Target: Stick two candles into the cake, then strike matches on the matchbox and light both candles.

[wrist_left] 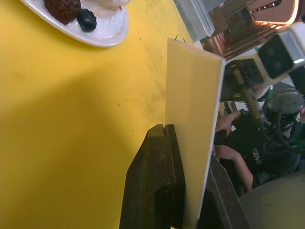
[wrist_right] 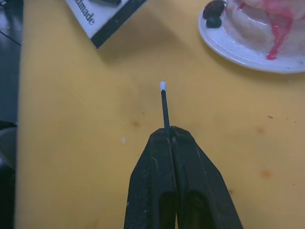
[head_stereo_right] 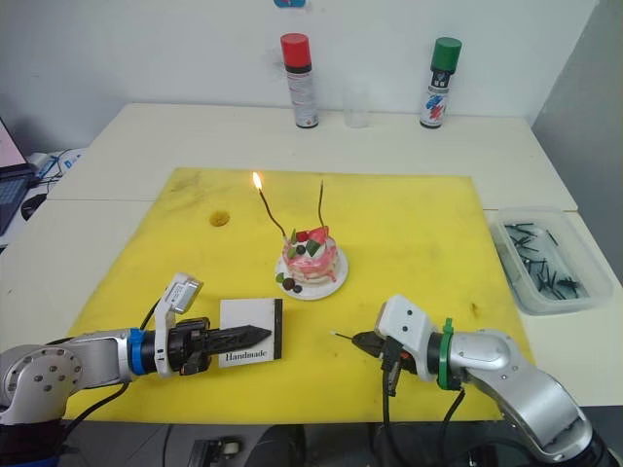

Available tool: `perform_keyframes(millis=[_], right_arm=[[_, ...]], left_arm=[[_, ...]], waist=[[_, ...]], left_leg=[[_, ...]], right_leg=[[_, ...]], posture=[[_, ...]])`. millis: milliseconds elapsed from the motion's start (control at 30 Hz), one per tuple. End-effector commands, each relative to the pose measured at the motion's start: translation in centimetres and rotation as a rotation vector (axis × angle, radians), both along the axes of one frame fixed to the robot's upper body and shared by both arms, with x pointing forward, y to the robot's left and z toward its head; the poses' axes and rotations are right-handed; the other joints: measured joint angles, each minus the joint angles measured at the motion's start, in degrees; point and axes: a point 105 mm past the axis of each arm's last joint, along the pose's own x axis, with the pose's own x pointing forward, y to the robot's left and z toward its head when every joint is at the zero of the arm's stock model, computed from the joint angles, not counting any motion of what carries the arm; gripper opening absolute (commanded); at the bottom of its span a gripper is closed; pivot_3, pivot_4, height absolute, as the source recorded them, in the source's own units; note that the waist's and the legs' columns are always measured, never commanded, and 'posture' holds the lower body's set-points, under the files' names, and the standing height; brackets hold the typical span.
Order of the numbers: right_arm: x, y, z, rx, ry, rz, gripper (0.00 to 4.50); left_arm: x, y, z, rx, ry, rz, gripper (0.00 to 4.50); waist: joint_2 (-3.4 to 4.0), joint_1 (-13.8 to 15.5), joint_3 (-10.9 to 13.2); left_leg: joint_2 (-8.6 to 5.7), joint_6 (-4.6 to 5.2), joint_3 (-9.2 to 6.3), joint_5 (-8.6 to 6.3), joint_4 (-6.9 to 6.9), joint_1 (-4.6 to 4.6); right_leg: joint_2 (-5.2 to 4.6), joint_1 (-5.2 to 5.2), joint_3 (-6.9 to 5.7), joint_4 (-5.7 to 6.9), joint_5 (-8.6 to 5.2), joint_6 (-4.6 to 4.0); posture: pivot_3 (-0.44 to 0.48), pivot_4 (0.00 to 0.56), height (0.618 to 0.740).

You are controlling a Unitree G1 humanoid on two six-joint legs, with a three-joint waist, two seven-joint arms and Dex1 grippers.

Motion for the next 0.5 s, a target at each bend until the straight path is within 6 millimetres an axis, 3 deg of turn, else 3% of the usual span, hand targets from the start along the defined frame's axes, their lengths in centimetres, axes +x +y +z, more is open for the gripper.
perform_keyframes(millis=[33, 67, 333, 500], right_arm=[[0.92, 0.25, 0.18, 0.000, -0.064, -0.010, 0.01], [1.15, 0.29, 0.11, 0.008, -0.074, -0.016, 0.01], [0.80, 0.79, -0.60, 0.039, -0.094, 0.022, 2.75], [1.70, 1.14, -0.51, 0.100, -0.116, -0.051, 2.75]], left_arm=[[-0.54, -0.07, 1.03, 0.005, -0.029, -0.023, 0.00], [-0.63, -0.06, 1.06, 0.007, -0.027, -0.025, 0.00], [-0.87, 0.07, 1.39, 0.013, -0.020, -0.033, 0.00], [-0.62, 0.10, 1.60, 0.019, -0.024, -0.035, 0.00]], waist=[[0.00, 0.03, 0.00], [0.00, 0.07, 0.00], [0.00, 0.26, 0.00], [-0.03, 0.32, -0.02]], left_leg=[[0.00, 0.00, 0.00, 0.00, 0.00, 0.00], [0.00, 0.00, -0.01, 0.00, -0.02, 0.00], [0.01, 0.00, -0.02, 0.00, -0.04, 0.00], [0.01, 0.00, -0.03, 0.00, -0.03, 0.01]], right_leg=[[0.00, 0.00, -0.01, 0.00, 0.00, -0.01], [0.00, -0.01, -0.02, 0.00, -0.01, -0.02], [0.00, -0.01, -0.04, 0.00, -0.03, -0.05], [0.01, -0.01, -0.03, 0.02, -0.02, -0.04]], posture=[[0.000, 0.150, 0.733], [0.000, 0.150, 0.733], [0.000, 0.150, 0.733], [0.000, 0.150, 0.733]])
